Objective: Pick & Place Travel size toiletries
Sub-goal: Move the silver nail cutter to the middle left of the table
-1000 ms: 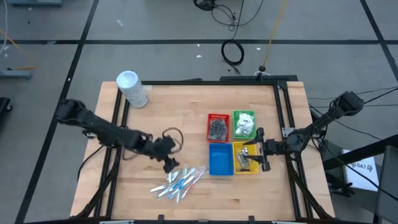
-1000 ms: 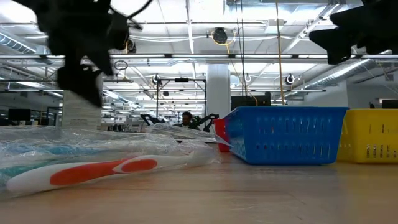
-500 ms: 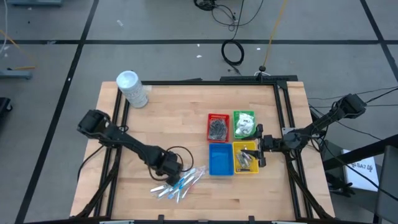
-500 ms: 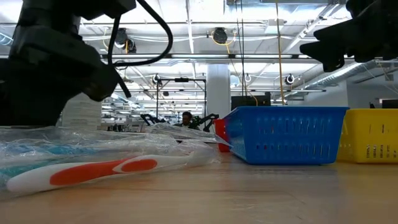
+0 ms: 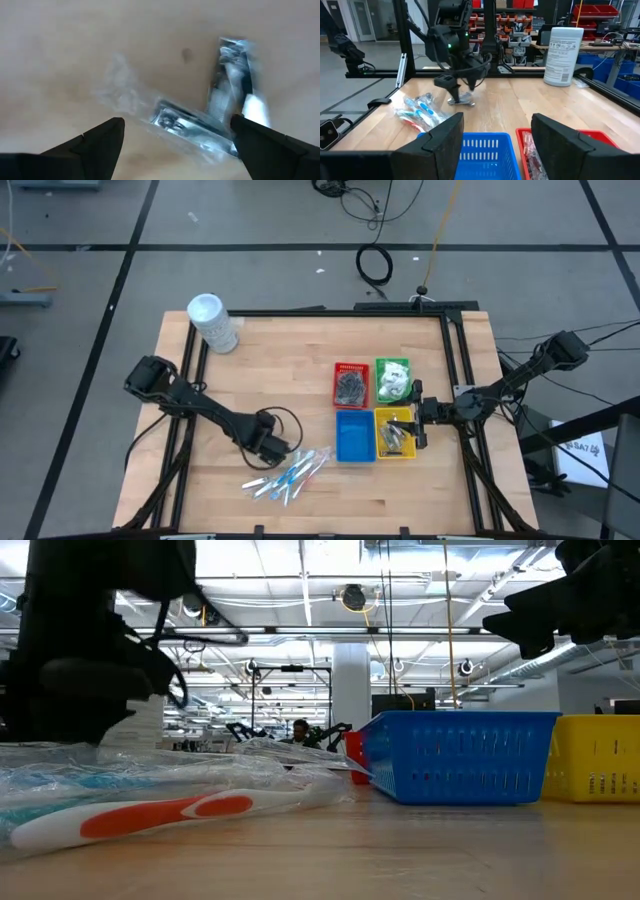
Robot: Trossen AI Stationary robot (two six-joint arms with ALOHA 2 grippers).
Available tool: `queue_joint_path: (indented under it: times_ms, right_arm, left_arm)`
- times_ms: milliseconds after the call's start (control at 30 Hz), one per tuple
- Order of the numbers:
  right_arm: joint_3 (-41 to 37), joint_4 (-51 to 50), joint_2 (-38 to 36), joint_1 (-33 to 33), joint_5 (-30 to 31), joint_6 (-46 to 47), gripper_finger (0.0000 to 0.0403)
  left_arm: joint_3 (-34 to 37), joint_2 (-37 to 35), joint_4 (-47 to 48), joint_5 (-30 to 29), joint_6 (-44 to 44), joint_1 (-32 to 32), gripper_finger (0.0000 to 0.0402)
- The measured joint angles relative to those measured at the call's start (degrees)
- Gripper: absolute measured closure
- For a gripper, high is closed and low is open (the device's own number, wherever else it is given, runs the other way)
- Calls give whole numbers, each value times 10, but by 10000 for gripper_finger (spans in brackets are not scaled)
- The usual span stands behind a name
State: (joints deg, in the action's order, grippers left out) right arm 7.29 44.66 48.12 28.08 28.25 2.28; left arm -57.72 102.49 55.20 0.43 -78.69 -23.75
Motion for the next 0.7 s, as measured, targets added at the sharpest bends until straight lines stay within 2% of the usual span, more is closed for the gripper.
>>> queue_joint_path:
  times_ms: [167,400,500,600,700]
  right_arm:
    - [0,-2,0,0,0,-1,186]
    - [0,-3,0,0,0,-1,188]
    - [0,-3,0,0,0,-1,187]
    - [0,-3,0,0,0,0,187]
    - [0,-8,0,0,0,0,188]
  left_arm:
    - [1,-2,48,-64,6,9,46]
    - [-9,-4,37,-65,48,26,46]
    - [-26,-11,47,-108,56,32,46]
    - [-48,-34,39,-152,44,38,46]
    - [-54,-47,28,-151,13,50,46]
